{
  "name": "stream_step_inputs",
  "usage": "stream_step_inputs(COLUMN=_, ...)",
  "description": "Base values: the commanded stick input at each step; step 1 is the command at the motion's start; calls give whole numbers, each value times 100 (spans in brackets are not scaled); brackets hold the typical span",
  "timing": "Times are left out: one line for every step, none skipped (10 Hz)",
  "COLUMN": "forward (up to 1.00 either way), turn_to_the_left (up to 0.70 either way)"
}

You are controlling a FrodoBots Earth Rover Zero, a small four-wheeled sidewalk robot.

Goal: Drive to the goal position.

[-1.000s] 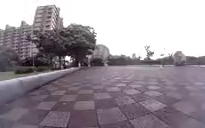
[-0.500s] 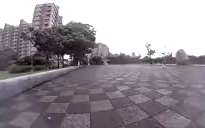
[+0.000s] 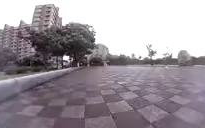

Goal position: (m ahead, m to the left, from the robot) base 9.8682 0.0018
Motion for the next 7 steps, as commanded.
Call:
stream_step_inputs(forward=100, turn_to_the_left=-1)
stream_step_inputs(forward=100, turn_to_the_left=-1)
stream_step_inputs(forward=100, turn_to_the_left=-1)
stream_step_inputs(forward=100, turn_to_the_left=-1)
stream_step_inputs(forward=100, turn_to_the_left=-1)
stream_step_inputs(forward=100, turn_to_the_left=-1)
stream_step_inputs(forward=100, turn_to_the_left=-1)
